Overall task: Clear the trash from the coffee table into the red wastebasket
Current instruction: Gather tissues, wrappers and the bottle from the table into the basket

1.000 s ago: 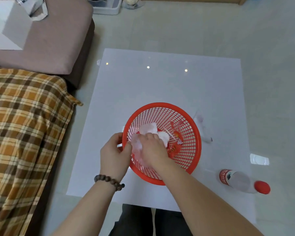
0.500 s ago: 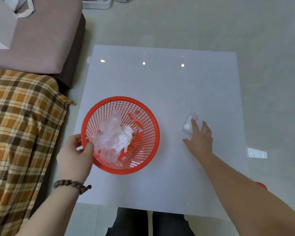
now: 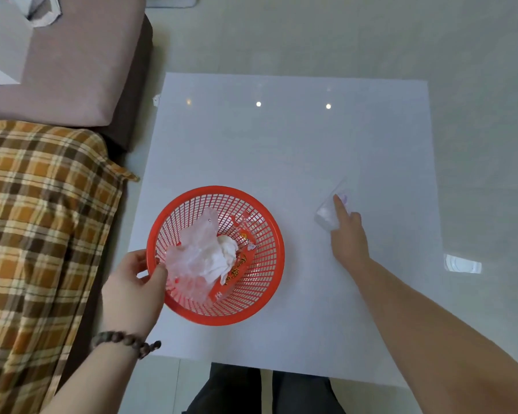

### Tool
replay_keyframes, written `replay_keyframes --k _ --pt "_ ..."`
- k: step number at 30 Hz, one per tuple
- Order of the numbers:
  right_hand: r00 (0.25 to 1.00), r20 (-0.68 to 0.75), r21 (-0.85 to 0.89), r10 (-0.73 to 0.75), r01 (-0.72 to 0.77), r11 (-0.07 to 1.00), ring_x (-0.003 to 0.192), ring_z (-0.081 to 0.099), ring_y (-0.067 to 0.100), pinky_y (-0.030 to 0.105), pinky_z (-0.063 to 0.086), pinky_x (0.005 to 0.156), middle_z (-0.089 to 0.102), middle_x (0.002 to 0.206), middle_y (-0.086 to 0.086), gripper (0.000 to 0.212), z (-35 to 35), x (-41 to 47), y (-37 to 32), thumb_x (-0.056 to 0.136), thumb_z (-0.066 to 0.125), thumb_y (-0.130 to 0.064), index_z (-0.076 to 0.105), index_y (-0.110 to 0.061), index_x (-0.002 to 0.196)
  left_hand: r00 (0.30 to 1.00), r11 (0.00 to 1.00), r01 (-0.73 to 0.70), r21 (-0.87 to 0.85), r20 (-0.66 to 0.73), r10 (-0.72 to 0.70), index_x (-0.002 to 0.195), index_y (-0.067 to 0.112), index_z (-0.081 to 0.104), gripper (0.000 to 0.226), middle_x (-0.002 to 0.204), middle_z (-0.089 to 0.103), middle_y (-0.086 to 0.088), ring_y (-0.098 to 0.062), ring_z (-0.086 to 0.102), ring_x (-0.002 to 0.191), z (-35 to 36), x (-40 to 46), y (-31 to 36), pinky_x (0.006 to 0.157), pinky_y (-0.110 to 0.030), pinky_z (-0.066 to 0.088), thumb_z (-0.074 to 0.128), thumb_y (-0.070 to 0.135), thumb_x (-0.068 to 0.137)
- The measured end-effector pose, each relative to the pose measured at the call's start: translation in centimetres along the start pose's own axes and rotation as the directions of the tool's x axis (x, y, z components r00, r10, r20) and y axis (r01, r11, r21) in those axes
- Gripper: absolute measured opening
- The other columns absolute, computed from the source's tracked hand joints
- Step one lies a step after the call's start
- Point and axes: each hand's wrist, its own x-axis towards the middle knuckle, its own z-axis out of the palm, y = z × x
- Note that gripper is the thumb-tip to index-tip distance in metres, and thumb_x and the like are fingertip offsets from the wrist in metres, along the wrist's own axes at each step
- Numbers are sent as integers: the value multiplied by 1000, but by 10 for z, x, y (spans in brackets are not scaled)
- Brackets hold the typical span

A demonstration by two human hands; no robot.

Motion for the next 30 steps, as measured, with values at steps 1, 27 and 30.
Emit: replay_keyframes --k 1,27,30 --pt "999 -27 44 -29 30 999 76 46 24 29 38 71 39 116 14 74 -4 -9 -9 89 45 1 16 -34 148 1000 1000 9 2 3 -9 110 10 63 26 92 61 2 -4 53 68 1 -1 3 51 -15 34 61 20 87" --pt "895 190 33 -403 404 914 124 43 23 35 43 97 38 140 3 56 -69 -185 -118 91 54 -25 33 -38 141 972 970 -108 -219 181 149 91 25 57 12 80 58 20 -9 61 76 -2 -67 51 66 -38 56 64 21 82" --pt "891 -238 70 -386 412 909 122 42 17 30 40 97 45 130 1 41 -105 -200 -71 89 58 -30 51 -28 129 968 977 -98 -192 209 139 93 26 54 15 82 60 8 -24 64 79 8 -71 59 71 -45 58 65 25 83"
